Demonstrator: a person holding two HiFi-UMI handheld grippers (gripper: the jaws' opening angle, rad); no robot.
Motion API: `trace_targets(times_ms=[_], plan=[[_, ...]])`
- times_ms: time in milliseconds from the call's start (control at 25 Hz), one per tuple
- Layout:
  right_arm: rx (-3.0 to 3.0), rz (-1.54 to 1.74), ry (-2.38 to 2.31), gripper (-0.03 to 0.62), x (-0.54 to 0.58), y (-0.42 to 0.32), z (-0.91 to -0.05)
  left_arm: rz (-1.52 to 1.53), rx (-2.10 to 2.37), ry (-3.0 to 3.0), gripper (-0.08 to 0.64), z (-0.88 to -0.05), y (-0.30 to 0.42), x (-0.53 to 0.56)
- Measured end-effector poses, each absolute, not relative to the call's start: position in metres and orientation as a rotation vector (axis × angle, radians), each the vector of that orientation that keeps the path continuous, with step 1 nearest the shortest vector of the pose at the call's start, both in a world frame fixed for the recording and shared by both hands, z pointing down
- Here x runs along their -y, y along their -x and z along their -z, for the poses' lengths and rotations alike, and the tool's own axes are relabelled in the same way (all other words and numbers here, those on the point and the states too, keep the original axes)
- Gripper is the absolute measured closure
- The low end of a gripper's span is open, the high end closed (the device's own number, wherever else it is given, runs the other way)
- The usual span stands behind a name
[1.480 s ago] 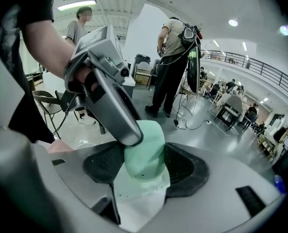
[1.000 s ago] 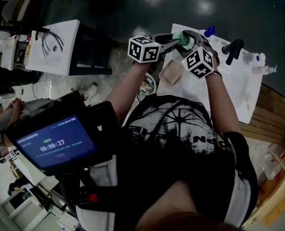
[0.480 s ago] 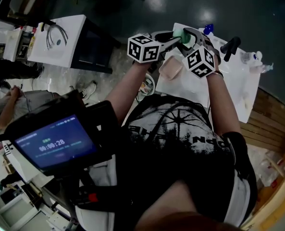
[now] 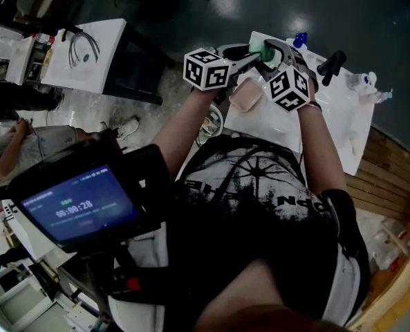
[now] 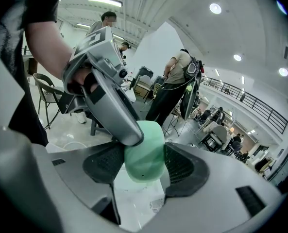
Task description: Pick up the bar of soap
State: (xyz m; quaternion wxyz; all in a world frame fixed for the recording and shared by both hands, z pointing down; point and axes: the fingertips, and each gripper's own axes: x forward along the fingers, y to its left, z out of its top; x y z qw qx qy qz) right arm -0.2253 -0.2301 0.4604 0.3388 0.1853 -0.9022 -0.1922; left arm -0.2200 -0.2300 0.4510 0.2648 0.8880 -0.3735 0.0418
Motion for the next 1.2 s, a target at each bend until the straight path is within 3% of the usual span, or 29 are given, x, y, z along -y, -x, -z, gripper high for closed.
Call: trace_targets(times_ms=[520,1200], plan=[[2.302,0.468,-0.593,0.325,0.226,0.184,-0.456,-0.147,0.869,-2.462,0.42,-0.447,0.178,0.226],[2.158,0.327,-0.896,0.325,0.219,0.04,-0.454,-0.222,0.489,-2.566,0.42,-0.446,0.035,0.217]])
